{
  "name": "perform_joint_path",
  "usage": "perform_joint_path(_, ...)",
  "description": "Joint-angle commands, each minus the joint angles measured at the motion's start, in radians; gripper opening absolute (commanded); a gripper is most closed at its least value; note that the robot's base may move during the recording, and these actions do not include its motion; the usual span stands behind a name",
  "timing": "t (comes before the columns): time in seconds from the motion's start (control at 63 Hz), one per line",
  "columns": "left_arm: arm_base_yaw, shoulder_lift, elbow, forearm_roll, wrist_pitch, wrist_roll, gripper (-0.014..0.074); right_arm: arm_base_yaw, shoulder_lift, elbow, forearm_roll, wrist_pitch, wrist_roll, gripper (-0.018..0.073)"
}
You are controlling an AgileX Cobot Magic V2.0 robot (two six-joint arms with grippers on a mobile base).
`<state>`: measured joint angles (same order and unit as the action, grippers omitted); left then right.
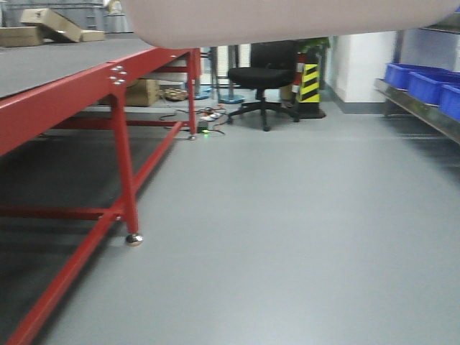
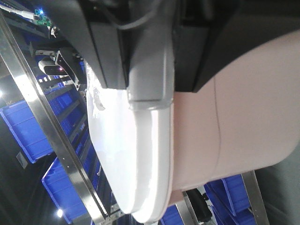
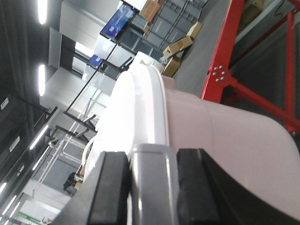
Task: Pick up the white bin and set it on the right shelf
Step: 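Hold the bin raised while the base turns away from the table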
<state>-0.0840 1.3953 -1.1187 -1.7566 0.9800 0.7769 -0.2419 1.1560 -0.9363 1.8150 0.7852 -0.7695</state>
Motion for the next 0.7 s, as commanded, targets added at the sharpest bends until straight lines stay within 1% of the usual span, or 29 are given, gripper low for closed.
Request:
perform_joint_path(0.0,-0.046,-0.043,-0.046,-0.164,0.215,0.020,-0.0127,0.034,-0.030,-0.040,0.068,0.194,-0.001,0.0065)
perform_joint_path(0.683,-0.046,-0.043,-0.046,-0.164,0.215,0.020,-0.0127,0.034,-0.030,-0.040,0.068,0.194,-0.001,0.0065)
